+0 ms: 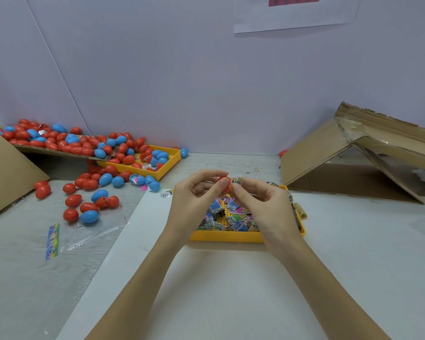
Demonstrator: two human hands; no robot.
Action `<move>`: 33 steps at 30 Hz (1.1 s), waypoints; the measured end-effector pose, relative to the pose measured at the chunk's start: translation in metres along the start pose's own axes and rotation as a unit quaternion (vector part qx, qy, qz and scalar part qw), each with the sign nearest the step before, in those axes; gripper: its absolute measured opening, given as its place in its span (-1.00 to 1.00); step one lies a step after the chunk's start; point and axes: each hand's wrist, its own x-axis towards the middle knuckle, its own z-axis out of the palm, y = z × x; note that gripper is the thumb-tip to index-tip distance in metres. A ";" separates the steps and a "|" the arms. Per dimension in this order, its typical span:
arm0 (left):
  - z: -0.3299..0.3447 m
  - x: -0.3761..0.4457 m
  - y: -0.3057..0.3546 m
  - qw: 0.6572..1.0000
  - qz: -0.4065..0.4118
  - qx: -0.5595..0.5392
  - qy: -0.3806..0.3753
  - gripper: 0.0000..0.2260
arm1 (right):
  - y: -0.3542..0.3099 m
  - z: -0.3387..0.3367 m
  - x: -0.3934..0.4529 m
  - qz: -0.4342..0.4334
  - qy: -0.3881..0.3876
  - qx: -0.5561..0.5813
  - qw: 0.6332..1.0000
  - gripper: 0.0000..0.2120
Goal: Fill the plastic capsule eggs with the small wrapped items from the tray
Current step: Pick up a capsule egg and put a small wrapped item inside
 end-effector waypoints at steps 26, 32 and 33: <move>0.003 0.001 -0.002 1.000 -0.002 0.002 -0.022 -0.69 | 0.000 0.005 -0.004 0.023 0.018 0.092 0.995 -0.81; 0.005 0.000 -0.003 1.000 0.001 0.015 -0.017 -0.71 | -0.001 0.006 -0.005 0.010 0.030 0.068 0.997 -0.82; 0.005 0.000 -0.002 1.000 0.001 0.017 -0.017 -0.71 | -0.001 0.006 -0.005 0.007 0.031 0.060 0.998 -0.83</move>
